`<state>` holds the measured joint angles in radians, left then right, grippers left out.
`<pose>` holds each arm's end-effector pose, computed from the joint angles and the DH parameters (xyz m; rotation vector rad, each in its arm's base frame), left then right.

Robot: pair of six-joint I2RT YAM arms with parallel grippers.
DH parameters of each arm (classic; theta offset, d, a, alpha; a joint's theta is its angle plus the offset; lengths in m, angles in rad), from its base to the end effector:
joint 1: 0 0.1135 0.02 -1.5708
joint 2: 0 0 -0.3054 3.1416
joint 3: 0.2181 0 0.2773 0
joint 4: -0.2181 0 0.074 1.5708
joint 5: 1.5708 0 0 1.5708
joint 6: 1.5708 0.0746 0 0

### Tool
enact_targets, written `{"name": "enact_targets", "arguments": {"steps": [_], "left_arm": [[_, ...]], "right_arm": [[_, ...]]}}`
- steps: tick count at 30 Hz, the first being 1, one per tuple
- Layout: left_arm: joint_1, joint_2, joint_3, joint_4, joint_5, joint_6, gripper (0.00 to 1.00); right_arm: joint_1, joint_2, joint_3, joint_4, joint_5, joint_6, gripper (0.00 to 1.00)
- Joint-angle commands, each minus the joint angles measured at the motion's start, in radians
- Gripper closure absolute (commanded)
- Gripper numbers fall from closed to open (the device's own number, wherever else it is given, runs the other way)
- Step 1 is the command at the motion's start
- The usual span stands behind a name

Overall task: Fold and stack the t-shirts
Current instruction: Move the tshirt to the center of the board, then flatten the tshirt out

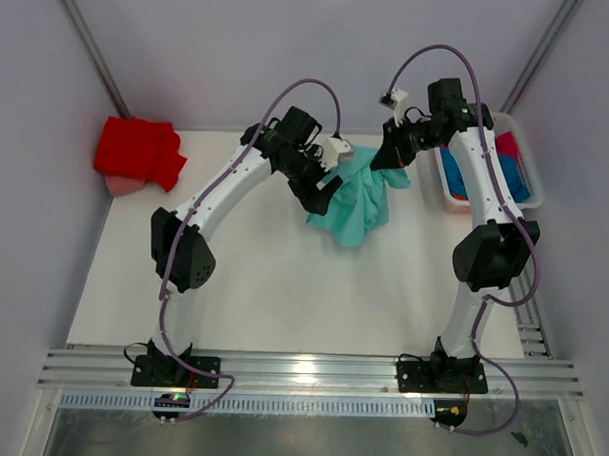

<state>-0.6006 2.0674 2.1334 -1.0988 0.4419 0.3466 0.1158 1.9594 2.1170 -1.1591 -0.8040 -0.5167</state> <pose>0.3979 -0.3112 0.3383 1.3226 2.2293 -0.6668 0.4522 0.1067 0.3920 -0.9925 2.1082 0.8287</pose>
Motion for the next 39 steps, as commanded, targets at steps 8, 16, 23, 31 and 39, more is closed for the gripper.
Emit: {"name": "enact_targets", "arguments": {"steps": [8, 16, 23, 31, 39], "left_arm": [[-0.004, 0.037, -0.053, 0.194, -0.083, -0.029, 0.12], [-0.011, 0.106, -0.006, 0.241, -0.106, -0.083, 1.0], [-0.001, 0.108, 0.144, 0.232, -0.396, -0.06, 1.0], [0.078, 0.018, 0.36, 0.273, -0.629, 0.018, 1.0], [0.104, -0.159, 0.226, 0.381, -0.773, 0.038, 1.0]], "right_arm": [[0.012, -0.048, 0.029, 0.016, -0.046, 0.014, 0.97], [0.015, -0.086, 0.018, 0.015, -0.072, 0.023, 0.97], [0.015, -0.108, -0.055, 0.016, -0.015, -0.008, 0.97], [0.015, -0.059, -0.066, 0.015, 0.002, -0.023, 0.97], [0.015, -0.019, -0.038, 0.01, 0.005, -0.059, 0.22]]}}
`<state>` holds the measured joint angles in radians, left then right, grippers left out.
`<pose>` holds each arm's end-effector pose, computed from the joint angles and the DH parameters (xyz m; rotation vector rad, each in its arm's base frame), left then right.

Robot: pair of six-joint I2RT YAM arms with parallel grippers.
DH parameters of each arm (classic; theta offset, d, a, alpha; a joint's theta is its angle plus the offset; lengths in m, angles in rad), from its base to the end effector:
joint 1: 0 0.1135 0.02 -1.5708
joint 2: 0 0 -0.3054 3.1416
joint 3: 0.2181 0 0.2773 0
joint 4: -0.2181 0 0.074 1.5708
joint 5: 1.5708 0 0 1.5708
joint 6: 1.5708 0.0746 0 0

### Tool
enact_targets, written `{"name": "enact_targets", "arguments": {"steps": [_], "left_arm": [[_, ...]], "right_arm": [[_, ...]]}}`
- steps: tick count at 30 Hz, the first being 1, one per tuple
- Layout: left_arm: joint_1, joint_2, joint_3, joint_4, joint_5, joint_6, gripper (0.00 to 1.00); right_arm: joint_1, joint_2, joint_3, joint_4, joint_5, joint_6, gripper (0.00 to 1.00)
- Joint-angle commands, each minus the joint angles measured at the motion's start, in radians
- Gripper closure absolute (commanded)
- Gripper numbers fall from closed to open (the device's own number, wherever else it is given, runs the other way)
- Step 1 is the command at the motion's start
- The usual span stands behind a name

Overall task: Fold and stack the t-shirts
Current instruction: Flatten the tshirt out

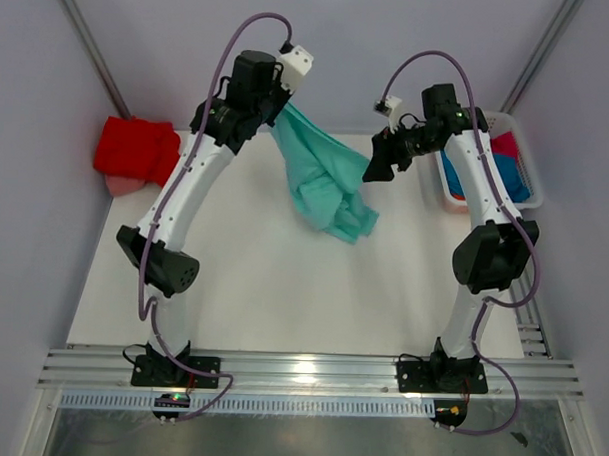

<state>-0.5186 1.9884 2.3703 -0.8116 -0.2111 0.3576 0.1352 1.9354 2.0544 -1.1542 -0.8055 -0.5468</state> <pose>0.4475 -0.2374 0.4880 0.7207 1.8570 0.1073 0.4433 0.1146 0.3825 -1.0390 2.1111 0.8436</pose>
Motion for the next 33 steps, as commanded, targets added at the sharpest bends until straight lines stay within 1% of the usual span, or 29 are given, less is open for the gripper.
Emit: {"name": "enact_targets", "arguments": {"steps": [1, 3, 6, 12, 15, 17, 19, 22, 25, 27, 29, 33], "left_arm": [[0.025, -0.086, -0.005, 0.095, -0.135, 0.033, 1.0], [0.032, -0.097, -0.002, 0.103, -0.175, 0.043, 1.0], [0.042, -0.12, 0.0, 0.114, -0.191, 0.046, 1.0], [0.043, -0.167, 0.003, 0.103, -0.153, 0.064, 1.0], [0.043, -0.174, 0.017, 0.052, -0.114, 0.021, 1.0], [0.042, -0.172, 0.021, -0.013, -0.041, -0.018, 1.0], [0.042, -0.166, 0.006, -0.046, -0.008, -0.077, 1.0], [0.038, -0.161, -0.049, -0.069, 0.027, -0.115, 1.0], [0.02, -0.151, -0.115, -0.043, 0.006, -0.095, 1.0], [-0.003, -0.134, -0.147, -0.014, -0.019, -0.077, 1.0], [-0.017, -0.09, -0.151, -0.003, -0.043, -0.071, 1.0], [-0.032, -0.005, -0.109, 0.008, -0.077, -0.08, 1.0]], "right_arm": [[-0.005, 0.008, 0.021, 0.013, 0.006, -0.024, 0.21], [-0.005, 0.034, 0.038, 0.022, 0.003, -0.018, 0.22], [-0.005, 0.077, 0.084, 0.019, -0.017, 0.005, 0.21], [0.01, 0.163, 0.139, 0.065, -0.032, 0.054, 0.21], [0.056, 0.186, 0.164, 0.06, -0.037, 0.033, 0.21], [0.101, 0.186, 0.158, 0.083, -0.043, 0.033, 0.21], [0.128, 0.188, 0.153, 0.102, -0.069, 0.062, 0.21], [0.168, 0.195, 0.185, 0.099, -0.13, 0.128, 0.21], [0.216, 0.172, 0.227, 0.079, -0.159, 0.156, 0.21], [0.25, 0.142, 0.184, 0.129, -0.135, 0.197, 0.21], [0.262, 0.1, 0.127, 0.169, -0.129, 0.228, 0.21], [0.277, 0.073, 0.11, 0.197, -0.097, 0.272, 0.21]]}}
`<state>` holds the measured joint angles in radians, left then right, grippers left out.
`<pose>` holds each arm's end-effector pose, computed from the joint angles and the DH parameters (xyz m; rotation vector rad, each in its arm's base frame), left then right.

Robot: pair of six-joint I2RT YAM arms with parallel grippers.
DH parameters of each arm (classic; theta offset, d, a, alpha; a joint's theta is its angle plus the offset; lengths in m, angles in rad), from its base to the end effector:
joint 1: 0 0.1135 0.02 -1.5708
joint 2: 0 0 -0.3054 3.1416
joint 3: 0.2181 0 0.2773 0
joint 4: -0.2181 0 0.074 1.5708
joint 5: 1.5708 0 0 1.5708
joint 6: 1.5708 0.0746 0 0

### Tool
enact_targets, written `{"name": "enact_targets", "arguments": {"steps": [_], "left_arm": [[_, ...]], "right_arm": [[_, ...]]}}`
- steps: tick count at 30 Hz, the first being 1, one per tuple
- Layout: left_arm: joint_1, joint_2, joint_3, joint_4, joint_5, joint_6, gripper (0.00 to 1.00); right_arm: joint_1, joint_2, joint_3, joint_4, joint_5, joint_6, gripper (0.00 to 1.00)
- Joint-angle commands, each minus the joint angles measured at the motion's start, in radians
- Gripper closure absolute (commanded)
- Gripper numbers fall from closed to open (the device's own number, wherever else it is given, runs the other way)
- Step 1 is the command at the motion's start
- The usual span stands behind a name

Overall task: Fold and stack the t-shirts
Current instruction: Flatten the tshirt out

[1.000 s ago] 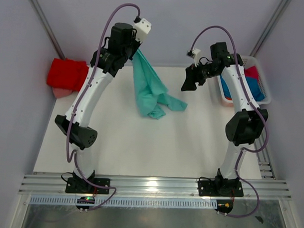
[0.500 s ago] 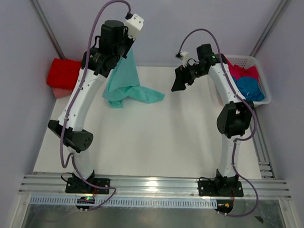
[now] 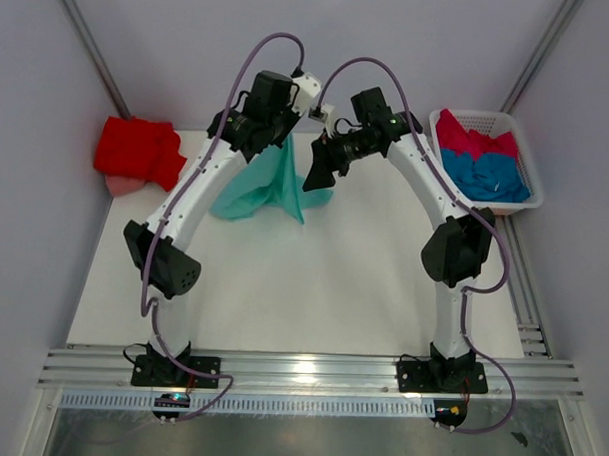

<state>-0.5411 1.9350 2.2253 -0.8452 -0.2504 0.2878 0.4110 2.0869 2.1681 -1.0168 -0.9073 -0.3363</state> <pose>0.4341 -0.2393 0.4568 0.7121 1.9847 0.1147 0.4412 0.2564 0.3643 -1.1864 2.0129 1.1524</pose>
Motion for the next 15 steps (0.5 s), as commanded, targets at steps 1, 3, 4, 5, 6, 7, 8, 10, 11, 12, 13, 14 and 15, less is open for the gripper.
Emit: {"name": "enact_targets", "arguments": {"steps": [1, 3, 4, 5, 6, 7, 8, 10, 11, 12, 13, 14, 15], "left_arm": [[-0.01, 0.061, 0.042, 0.064, -0.043, -0.009, 1.0], [-0.013, 0.094, 0.059, 0.092, -0.064, 0.002, 1.0], [-0.016, 0.104, 0.065, 0.118, -0.075, 0.007, 1.0], [-0.017, 0.114, 0.089, 0.129, -0.082, 0.022, 1.0], [-0.02, 0.136, 0.105, 0.135, -0.093, 0.028, 1.0], [-0.022, 0.146, 0.12, 0.138, -0.098, 0.036, 1.0], [-0.023, 0.157, 0.15, 0.141, -0.104, 0.046, 1.0], [-0.023, 0.177, 0.172, 0.149, -0.131, 0.054, 1.0], [-0.023, 0.18, 0.183, 0.162, -0.138, 0.062, 1.0], [-0.023, 0.179, 0.186, 0.17, -0.145, 0.066, 1.0], [-0.023, 0.177, 0.188, 0.178, -0.145, 0.07, 1.0], [-0.023, 0.174, 0.191, 0.184, -0.145, 0.073, 1.0], [-0.023, 0.171, 0.194, 0.189, -0.148, 0.073, 1.0]], "right_arm": [[0.011, -0.09, -0.01, 0.061, 0.025, 0.05, 0.21], [0.021, -0.12, -0.019, 0.054, 0.047, 0.033, 0.21], [0.031, -0.128, -0.019, 0.052, 0.05, 0.028, 0.21], [0.034, -0.137, -0.022, 0.05, 0.054, 0.026, 0.21], [0.037, -0.152, -0.027, 0.052, 0.056, 0.029, 0.21], [0.04, -0.16, -0.033, 0.053, 0.059, 0.026, 0.21], [0.049, -0.168, -0.056, 0.057, 0.077, 0.016, 0.21], [0.055, -0.183, -0.094, 0.058, 0.106, -0.003, 0.21], [0.06, -0.183, -0.106, 0.057, 0.134, -0.012, 0.21], [0.06, -0.183, -0.12, 0.061, 0.143, -0.015, 0.21], [0.06, -0.183, -0.137, 0.064, 0.151, -0.021, 0.21], [0.06, -0.18, -0.172, 0.069, 0.163, -0.026, 0.21], [0.06, -0.177, -0.185, 0.075, 0.188, -0.036, 0.21]]}}
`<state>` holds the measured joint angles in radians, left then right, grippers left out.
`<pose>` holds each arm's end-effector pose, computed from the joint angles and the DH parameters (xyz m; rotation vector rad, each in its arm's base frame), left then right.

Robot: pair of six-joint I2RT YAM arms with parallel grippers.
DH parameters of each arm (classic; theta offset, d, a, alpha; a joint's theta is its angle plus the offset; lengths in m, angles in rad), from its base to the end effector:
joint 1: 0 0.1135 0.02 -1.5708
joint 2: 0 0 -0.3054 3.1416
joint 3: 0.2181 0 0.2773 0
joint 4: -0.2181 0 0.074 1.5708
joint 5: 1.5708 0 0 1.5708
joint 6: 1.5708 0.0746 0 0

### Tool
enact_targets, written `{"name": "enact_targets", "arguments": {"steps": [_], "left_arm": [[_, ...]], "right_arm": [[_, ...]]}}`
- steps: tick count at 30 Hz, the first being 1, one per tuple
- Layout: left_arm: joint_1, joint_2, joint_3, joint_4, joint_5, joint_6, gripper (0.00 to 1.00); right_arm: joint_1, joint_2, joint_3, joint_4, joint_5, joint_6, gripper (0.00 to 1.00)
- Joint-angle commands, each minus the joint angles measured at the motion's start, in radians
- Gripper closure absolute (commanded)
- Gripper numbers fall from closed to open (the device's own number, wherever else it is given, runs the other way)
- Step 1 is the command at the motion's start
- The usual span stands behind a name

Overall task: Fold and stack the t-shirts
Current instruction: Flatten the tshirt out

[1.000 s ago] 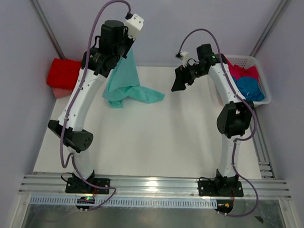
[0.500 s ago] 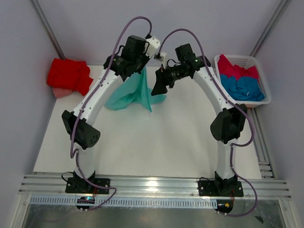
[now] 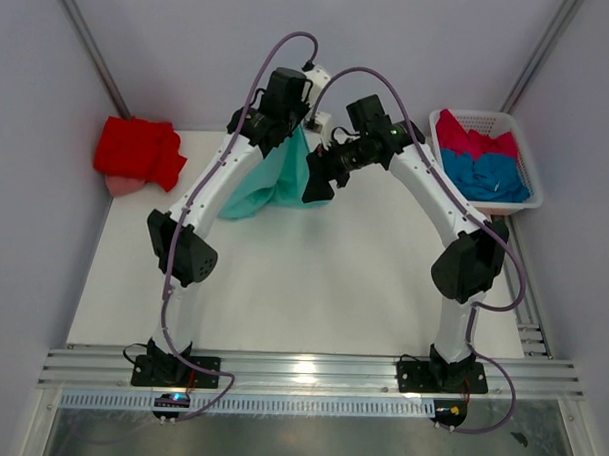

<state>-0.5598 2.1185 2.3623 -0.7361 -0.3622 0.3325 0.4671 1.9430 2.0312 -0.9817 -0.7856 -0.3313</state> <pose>0.4834 -0.2718 0.4299 0.6734 1.9218 0.2309 0.4003 0.2609 0.3828 -1.2212 2.0184 1.0207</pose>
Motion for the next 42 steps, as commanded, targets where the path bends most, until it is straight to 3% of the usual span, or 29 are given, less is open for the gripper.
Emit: {"name": "enact_targets", "arguments": {"steps": [1, 7, 13, 16, 22, 25, 27, 30, 33, 39, 42], "left_arm": [[-0.005, -0.02, 0.058, 0.078, -0.038, 0.027, 1.0], [0.0, -0.054, 0.022, -0.002, -0.047, -0.033, 1.0], [0.067, -0.149, -0.103, -0.091, 0.227, -0.209, 1.0], [0.084, -0.172, -0.072, -0.124, 0.356, -0.216, 1.0], [0.087, -0.172, 0.034, -0.224, 0.722, -0.262, 1.0], [0.084, -0.177, -0.018, -0.259, 0.935, -0.294, 1.0], [0.075, -0.17, -0.04, -0.31, 0.994, -0.279, 1.0], [0.046, -0.144, -0.043, -0.425, 1.016, -0.152, 1.0], [0.015, -0.157, -0.073, -0.434, 0.996, -0.084, 1.0], [0.011, -0.144, -0.032, -0.433, 1.011, -0.067, 1.0], [0.011, -0.161, 0.021, -0.401, 1.011, -0.09, 1.0]], "right_arm": [[0.005, -0.02, -0.058, 0.038, 0.075, -0.049, 0.21], [-0.002, -0.002, -0.058, 0.018, 0.101, -0.089, 0.21], [-0.019, -0.067, -0.066, 0.143, 0.143, -0.034, 0.21], [-0.021, -0.058, -0.066, 0.166, 0.186, -0.014, 0.22], [-0.045, -0.041, -0.053, 0.247, 0.443, 0.101, 0.22], [-0.065, 0.0, 0.022, 0.273, 0.65, 0.144, 0.22], [-0.07, 0.026, 0.066, 0.282, 0.788, 0.141, 0.22], [-0.076, 0.098, 0.173, 0.262, 1.012, 0.165, 0.22], [-0.097, 0.129, 0.204, 0.27, 1.089, 0.187, 0.22], [-0.1, 0.077, 0.064, 0.267, 1.068, 0.176, 0.22], [-0.1, 0.054, -0.005, 0.256, 0.975, 0.179, 0.22]]}}
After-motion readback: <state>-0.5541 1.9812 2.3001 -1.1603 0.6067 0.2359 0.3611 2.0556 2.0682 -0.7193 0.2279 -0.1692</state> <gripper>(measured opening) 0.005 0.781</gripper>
